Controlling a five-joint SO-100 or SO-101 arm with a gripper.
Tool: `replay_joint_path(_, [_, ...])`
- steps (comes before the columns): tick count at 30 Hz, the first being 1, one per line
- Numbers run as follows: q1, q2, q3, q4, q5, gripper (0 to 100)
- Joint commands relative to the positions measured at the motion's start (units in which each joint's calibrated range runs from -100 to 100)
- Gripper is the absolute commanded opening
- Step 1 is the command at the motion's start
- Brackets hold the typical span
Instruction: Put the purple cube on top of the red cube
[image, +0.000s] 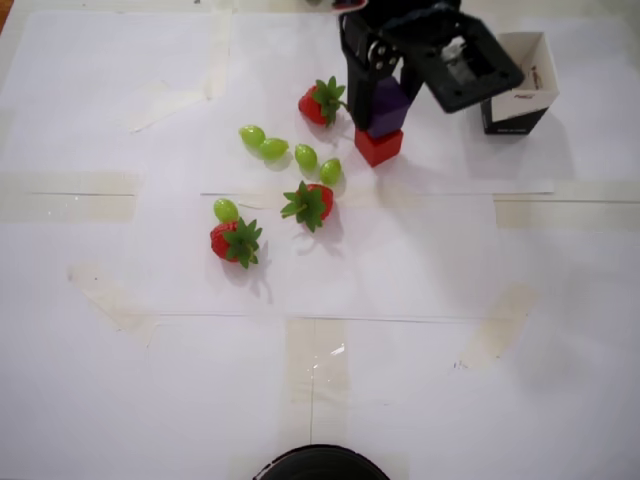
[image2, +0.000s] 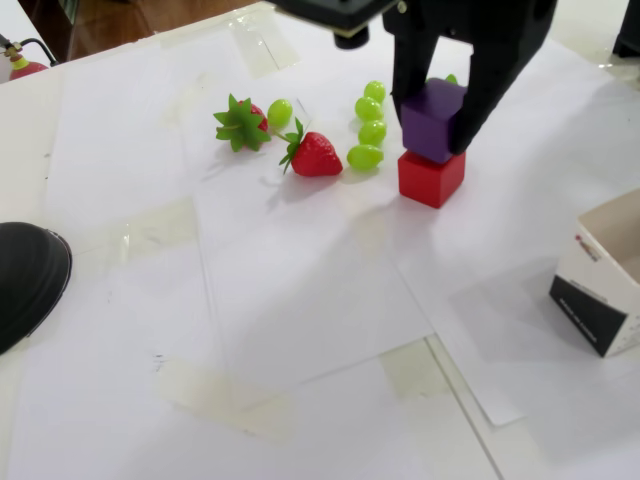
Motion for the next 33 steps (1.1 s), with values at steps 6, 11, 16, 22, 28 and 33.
replay_joint_path(6, [0.4,-2.9,2.2,-3.8,0.0,4])
replay_joint_path(11, [0.1,-2.4,2.7,-5.0,-0.1,6])
replay_joint_path(16, [-0.3,-2.4,3.7,-5.9,-0.9,10])
replay_joint_path(22, [-0.3,-2.4,4.8,-5.9,-1.3,14])
replay_joint_path(28, [-0.7,-2.7,5.8,-5.9,-2.0,21])
replay_joint_path(33, [-0.9,-2.9,6.0,-6.0,-2.9,28])
